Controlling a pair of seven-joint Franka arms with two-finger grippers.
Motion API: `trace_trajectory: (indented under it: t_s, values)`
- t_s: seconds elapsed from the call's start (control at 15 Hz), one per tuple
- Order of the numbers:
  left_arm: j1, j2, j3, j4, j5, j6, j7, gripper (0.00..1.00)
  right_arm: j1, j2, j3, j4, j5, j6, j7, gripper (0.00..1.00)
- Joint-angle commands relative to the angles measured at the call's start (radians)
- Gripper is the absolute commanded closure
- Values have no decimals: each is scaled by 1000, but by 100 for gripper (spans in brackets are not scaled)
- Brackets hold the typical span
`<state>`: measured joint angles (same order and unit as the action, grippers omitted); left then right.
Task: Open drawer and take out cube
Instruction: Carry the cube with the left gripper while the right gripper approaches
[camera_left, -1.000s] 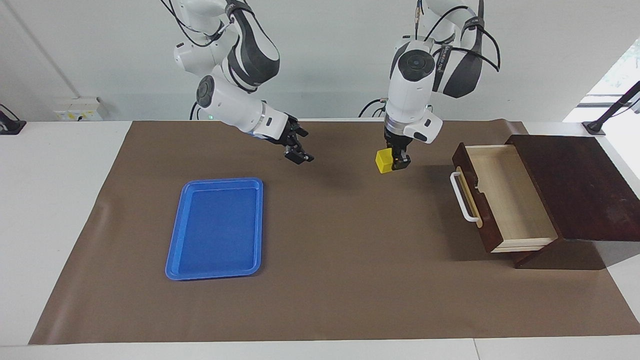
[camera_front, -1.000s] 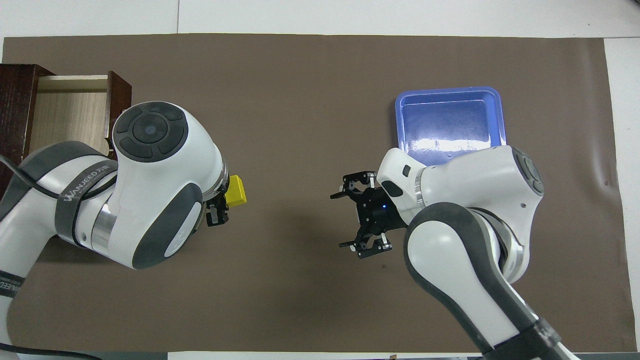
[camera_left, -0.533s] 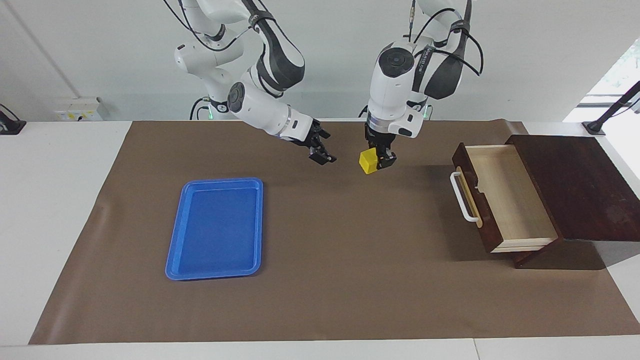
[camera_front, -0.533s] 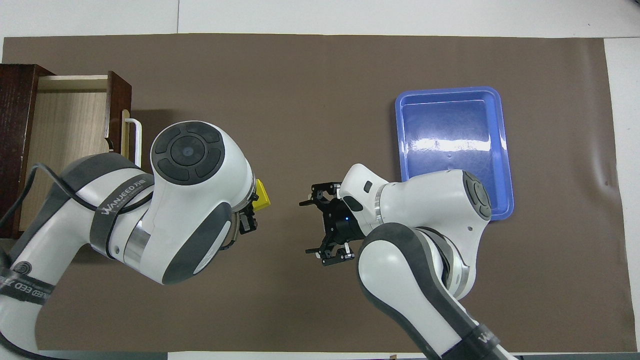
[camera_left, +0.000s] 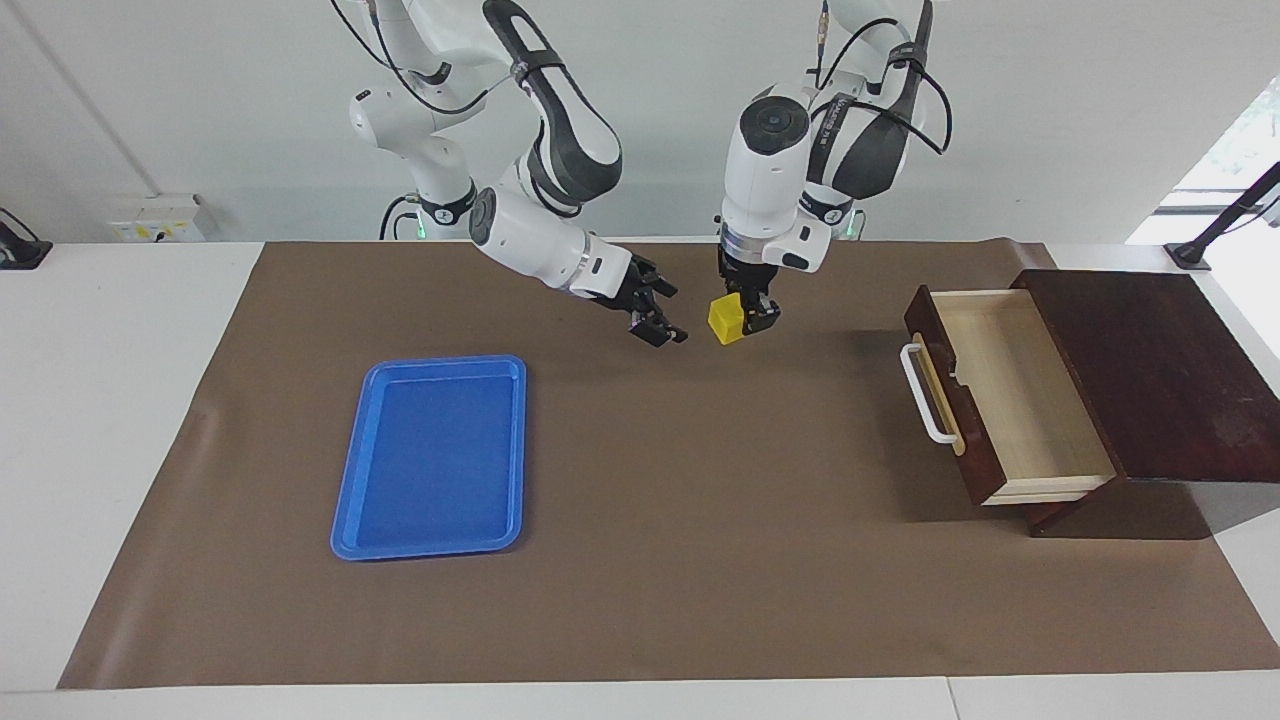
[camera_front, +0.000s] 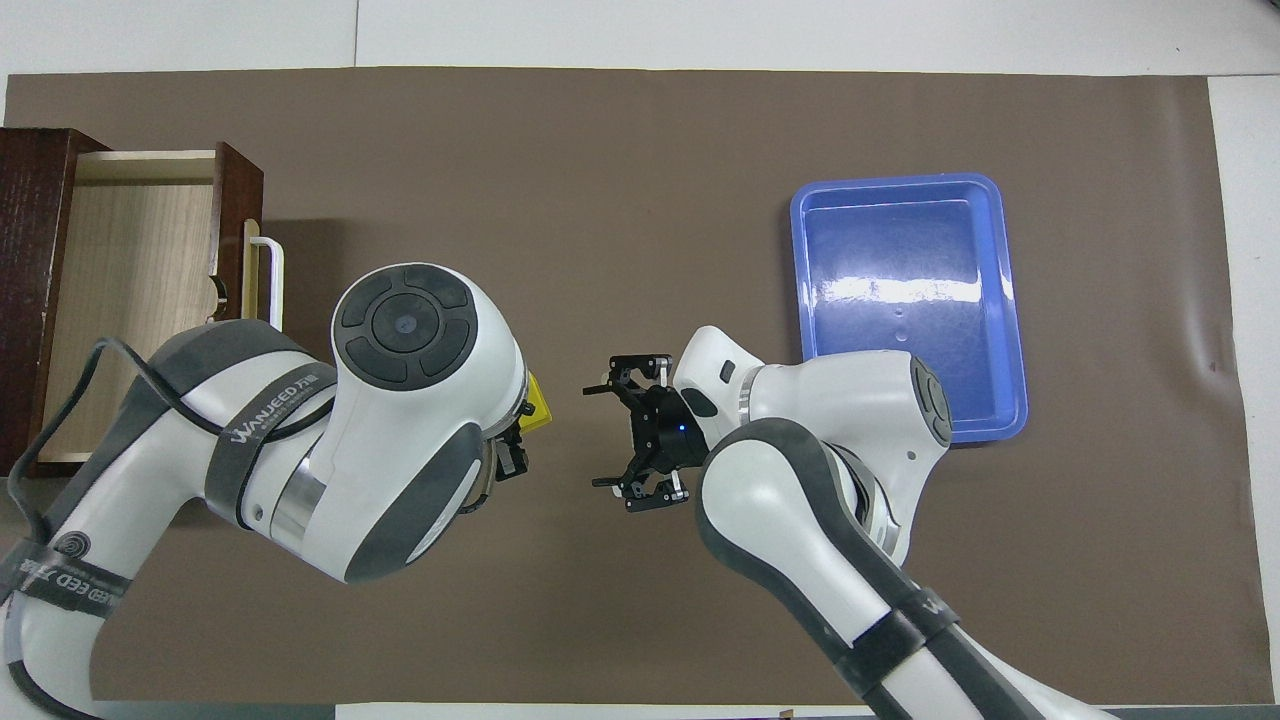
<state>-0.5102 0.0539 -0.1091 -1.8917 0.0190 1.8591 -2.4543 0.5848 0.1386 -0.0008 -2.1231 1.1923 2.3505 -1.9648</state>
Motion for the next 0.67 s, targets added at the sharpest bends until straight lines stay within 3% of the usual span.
trace_trajectory:
  t_s: [0.0,0.27,0.6]
  values:
    - [-24,-29,16,-32,-16,32,-23,100,-8,53,1,95,-6,-54,-34,0]
    - [-34,-31,16,-32,-16,34,-22,100,-46,88,1,164,-65,-148,-37,0]
    - [-66,-32,16,-33,-16,45,-12,100,-45,115,1,173,-88,-195,-36,0]
